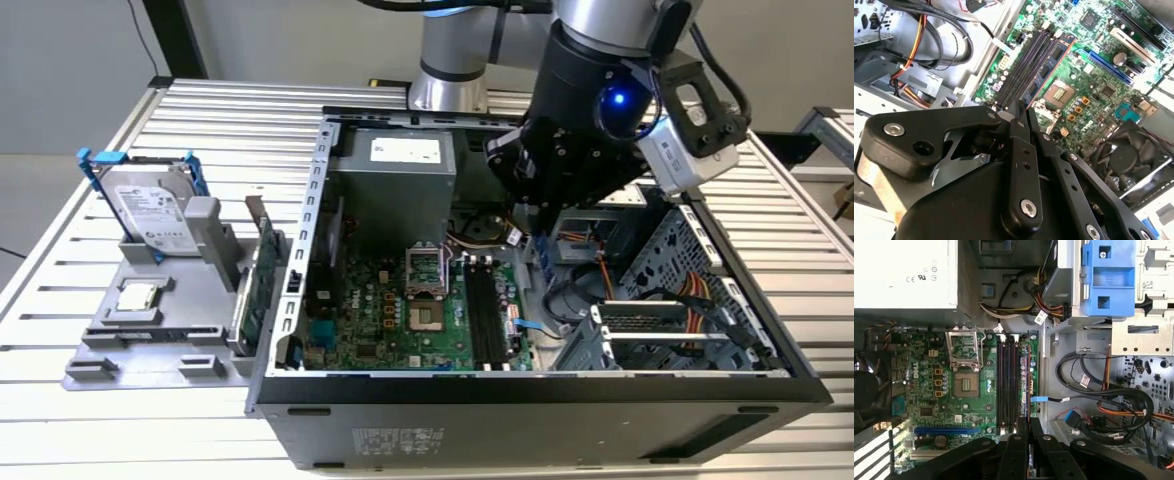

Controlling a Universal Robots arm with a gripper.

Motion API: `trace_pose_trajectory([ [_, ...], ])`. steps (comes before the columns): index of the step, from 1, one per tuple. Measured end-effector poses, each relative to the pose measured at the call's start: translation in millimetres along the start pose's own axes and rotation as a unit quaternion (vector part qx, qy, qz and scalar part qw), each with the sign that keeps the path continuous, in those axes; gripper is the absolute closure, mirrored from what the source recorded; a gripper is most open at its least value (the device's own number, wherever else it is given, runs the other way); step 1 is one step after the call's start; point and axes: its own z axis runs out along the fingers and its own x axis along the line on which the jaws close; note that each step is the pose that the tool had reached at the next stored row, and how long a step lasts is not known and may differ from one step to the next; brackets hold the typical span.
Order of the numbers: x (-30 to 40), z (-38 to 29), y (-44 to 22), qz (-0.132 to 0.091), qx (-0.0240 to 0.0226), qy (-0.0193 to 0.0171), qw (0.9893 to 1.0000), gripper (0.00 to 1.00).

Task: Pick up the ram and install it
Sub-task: 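Insert the ram into the slot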

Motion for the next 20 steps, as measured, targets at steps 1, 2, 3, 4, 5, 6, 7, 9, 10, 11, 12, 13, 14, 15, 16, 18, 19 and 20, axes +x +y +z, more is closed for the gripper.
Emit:
trace_pose_trajectory([
  [1, 0.0, 1.8, 0.0, 0.0, 0.0, -0.0001, 1.0, 1.0],
  [2, 0.1, 3.6, 0.0, 0.0, 0.0, -0.0002, 1.0, 1.0],
  [3, 0.1, 5.5, 0.0, 0.0, 0.0, -0.0003, 1.0, 1.0],
  [4, 0.1, 7.3, -0.1, 0.0, 0.0001, -0.0004, 1.0, 1.0],
  [5, 0.1, 9.1, -0.1, 0.0, 0.0, -0.0006, 1.0, 1.0],
  [6, 0.2, 11.0, 0.0, 0.0, 0.0, -0.0009, 1.0, 1.0],
  [7, 0.2, 12.8, -0.1, 0.0, 0.0, -0.001, 1.0, 1.0],
  [9, 0.3, 16.4, -0.1, 0.0, 0.0, -0.0015, 1.0, 1.0],
  [10, 0.3, 18.1, -0.1, 0.0, 0.0, -0.0017, 1.0, 1.0],
  [11, 0.3, 20.0, -0.1, 0.0, 0.0, -0.0019, 1.0, 1.0],
  [12, 0.3, 21.8, -0.1, 0.0, 0.0, -0.0021, 1.0, 1.0],
  [13, 0.4, 23.7, -0.1, 0.0, 0.0, -0.0024, 1.0, 1.0],
  [14, 0.4, 25.4, -0.2, -0.001, 0.0, -0.0027, 1.0, 1.0],
  [15, 0.4, 27.3, -0.2, -0.001, -0.0001, -0.0029, 1.0, 1.0],
  [16, 0.4, 29.1, -0.2, -0.001, 0.0, -0.003, 1.0, 1.0],
  [18, 0.5, 30.2, -0.2, -0.001, 0.0, -0.0031, 1.0, 1.0],
  [19, 0.5, 30.2, -0.2, -0.001, 0.0, -0.0031, 1.0, 1.0],
  [20, 0.5, 30.2, -0.2, -0.001, 0.0, -0.0031, 1.0, 1.0],
])
